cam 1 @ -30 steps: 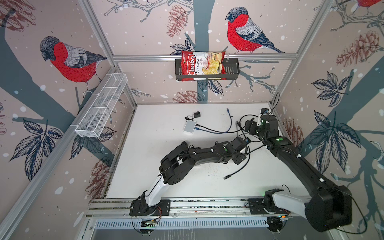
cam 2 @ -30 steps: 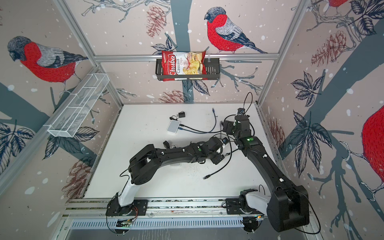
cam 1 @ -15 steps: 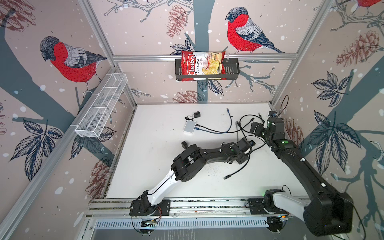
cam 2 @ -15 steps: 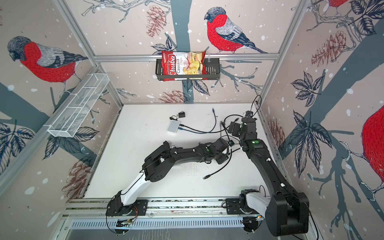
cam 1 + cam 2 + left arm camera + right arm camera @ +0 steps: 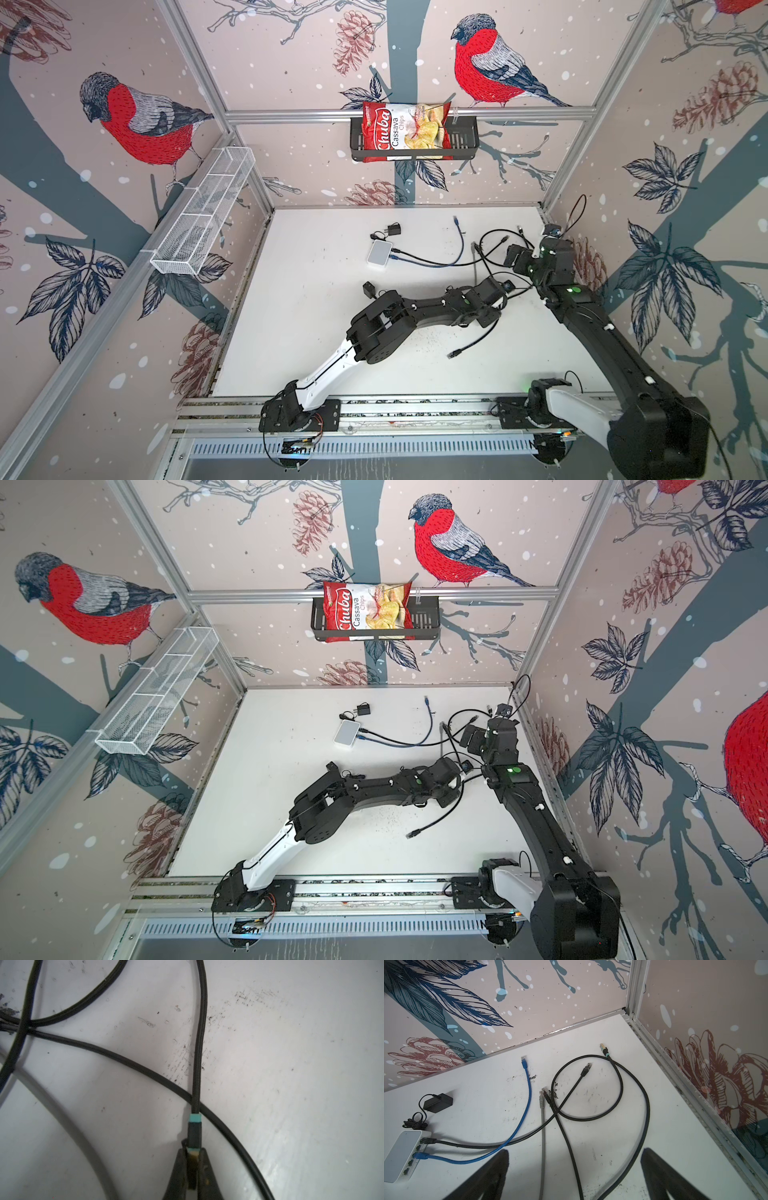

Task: Insert the plug into the switch port
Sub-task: 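Reach the left gripper to the black cable's green-banded plug while the right arm moves away, then grasp the green-banded plug with the left gripper and lift it toward the right gripper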

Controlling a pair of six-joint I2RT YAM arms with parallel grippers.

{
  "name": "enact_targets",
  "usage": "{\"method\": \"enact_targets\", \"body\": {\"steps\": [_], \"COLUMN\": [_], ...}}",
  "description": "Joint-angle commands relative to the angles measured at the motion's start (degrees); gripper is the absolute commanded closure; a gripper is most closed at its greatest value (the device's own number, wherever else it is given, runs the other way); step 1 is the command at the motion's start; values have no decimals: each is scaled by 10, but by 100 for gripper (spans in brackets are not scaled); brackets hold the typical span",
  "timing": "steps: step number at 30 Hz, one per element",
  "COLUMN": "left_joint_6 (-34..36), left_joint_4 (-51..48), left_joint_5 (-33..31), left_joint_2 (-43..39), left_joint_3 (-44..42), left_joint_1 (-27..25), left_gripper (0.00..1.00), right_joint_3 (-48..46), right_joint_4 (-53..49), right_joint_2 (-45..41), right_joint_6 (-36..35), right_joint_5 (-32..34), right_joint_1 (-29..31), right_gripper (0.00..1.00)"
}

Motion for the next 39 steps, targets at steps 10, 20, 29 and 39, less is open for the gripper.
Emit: {"method": "enact_targets", "body": {"steps": [10, 20, 29, 39], "left_joint_6": [7, 11, -64, -105], "left_joint_4": [-34, -12, 22, 12], "left_joint_5": [-15, -20, 32, 94], "left_joint_2": [-16, -149, -321, -475], "left_joint_3": [-31, -132, -323, -494], "left_joint_1": [1, 2, 38, 89], "left_gripper": [100, 100, 100, 100], "right_joint_3": [-3, -22, -50, -50], "right_joint_4": [26, 71, 137, 163], "right_joint_2": [-2, -9, -22, 35], "right_joint_6": [-2, -29, -120, -350], "right_joint_5": [0, -71, -126, -125], "right_joint_1": [-5, -5, 41, 193], "right_gripper": [1, 1, 5, 10]}}
